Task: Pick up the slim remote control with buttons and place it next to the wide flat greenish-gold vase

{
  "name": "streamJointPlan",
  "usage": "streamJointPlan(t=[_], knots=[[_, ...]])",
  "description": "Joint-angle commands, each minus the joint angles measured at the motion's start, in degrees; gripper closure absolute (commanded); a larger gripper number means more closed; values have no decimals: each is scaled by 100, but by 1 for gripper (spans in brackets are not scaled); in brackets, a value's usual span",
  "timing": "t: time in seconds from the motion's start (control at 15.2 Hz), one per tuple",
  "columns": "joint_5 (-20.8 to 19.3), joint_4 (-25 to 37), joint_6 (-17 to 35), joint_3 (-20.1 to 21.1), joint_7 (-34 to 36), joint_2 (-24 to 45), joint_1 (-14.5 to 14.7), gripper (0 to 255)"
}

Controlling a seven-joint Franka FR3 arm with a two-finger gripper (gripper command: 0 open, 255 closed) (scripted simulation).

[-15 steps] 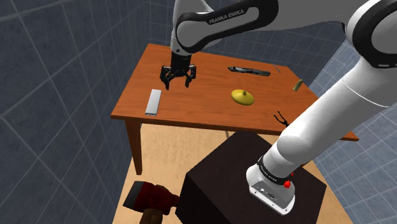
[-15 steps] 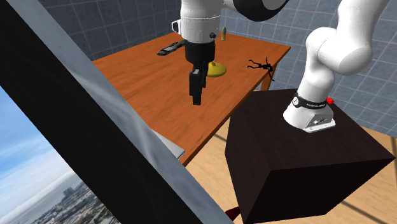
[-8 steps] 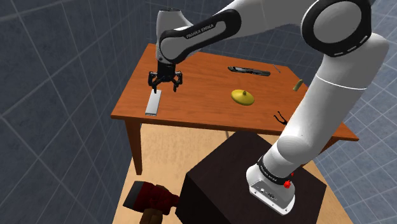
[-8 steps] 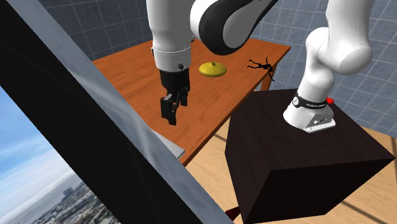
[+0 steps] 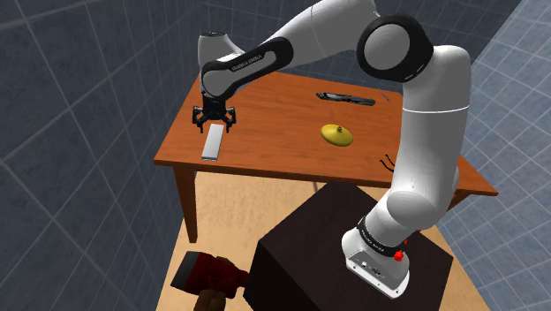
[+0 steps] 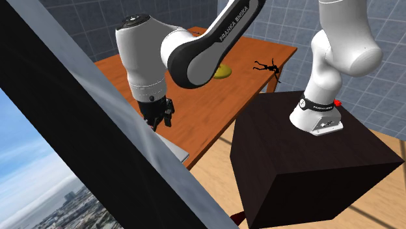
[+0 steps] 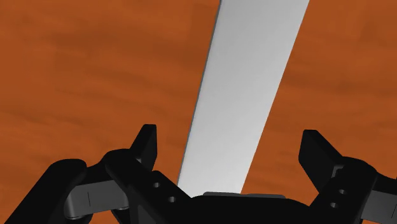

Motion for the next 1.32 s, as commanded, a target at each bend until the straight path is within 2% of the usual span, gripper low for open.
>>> streamJointPlan(t=[0.0,0.46,0.92,0.99,1.25], knots=[[-58,204,29,-61,72,236,37,0],[-161,129,394,-130,135,534,77,0],[-161,132,392,-131,135,535,77,0],[-161,132,392,-131,135,535,77,255],[-160,131,391,-130,134,533,77,255]])
